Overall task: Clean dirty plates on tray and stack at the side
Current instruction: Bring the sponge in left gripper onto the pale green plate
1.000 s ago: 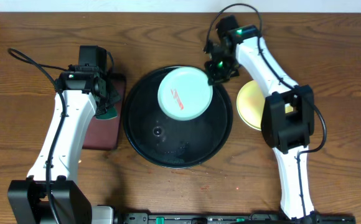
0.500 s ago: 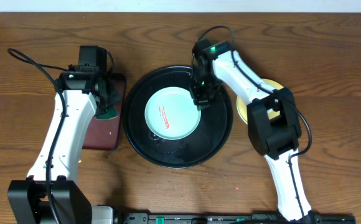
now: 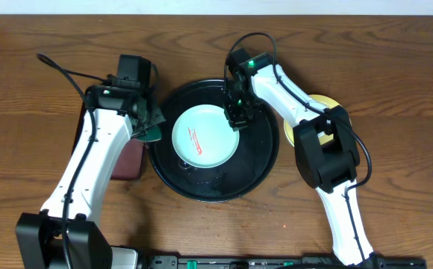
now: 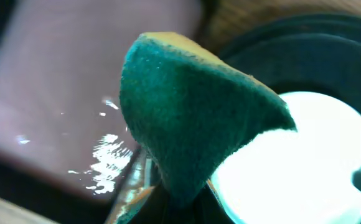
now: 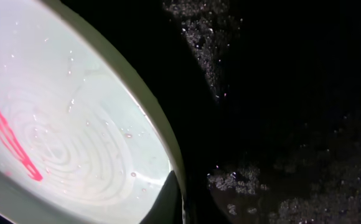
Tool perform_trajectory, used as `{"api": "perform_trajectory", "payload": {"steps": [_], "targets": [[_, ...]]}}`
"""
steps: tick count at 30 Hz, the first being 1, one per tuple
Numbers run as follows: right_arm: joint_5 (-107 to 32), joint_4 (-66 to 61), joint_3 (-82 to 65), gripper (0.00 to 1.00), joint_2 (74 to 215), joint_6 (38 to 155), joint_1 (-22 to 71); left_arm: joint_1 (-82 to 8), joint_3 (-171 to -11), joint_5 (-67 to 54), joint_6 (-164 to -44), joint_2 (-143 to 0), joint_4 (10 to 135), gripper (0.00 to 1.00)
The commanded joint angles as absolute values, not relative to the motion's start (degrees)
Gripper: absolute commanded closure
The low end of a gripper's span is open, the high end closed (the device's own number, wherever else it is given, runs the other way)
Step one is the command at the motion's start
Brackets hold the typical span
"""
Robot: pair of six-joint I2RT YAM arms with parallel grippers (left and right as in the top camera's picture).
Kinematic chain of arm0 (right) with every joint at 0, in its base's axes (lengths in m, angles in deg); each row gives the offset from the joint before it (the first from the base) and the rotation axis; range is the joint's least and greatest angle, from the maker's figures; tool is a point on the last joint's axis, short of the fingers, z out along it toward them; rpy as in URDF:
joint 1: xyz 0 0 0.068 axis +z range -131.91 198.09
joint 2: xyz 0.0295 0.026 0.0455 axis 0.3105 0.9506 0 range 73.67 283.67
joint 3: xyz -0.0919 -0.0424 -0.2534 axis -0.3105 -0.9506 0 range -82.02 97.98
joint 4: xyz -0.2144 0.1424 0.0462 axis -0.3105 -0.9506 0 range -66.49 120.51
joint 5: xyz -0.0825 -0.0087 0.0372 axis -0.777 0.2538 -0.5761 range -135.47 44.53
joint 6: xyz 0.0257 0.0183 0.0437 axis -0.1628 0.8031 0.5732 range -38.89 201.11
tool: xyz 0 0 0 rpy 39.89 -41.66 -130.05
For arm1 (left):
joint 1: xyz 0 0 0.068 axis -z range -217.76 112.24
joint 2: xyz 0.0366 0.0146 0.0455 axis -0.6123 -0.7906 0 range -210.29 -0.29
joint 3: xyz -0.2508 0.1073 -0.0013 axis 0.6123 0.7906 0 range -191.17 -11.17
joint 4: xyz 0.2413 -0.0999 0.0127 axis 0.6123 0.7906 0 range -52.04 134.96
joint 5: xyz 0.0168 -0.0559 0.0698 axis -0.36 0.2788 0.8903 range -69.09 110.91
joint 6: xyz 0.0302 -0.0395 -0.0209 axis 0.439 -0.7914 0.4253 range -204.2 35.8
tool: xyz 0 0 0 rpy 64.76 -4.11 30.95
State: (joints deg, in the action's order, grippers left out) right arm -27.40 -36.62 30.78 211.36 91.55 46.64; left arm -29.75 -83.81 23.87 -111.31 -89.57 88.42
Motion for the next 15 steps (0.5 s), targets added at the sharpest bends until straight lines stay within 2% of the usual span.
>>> {"api": "perform_trajectory", "payload": {"steps": [1,15], "targets": [[-27.7,-35.6,30.6,0.99,209.5,92.0,46.6,-28.8,-83.5,19.3,-111.1,-91.5,87.4,0.93],[-27.7,-33.3,27.7,0.99,209.5,93.9,46.7,-19.3,-83.5,18.2,-113.5,-104.5,82.0,0.93]]}}
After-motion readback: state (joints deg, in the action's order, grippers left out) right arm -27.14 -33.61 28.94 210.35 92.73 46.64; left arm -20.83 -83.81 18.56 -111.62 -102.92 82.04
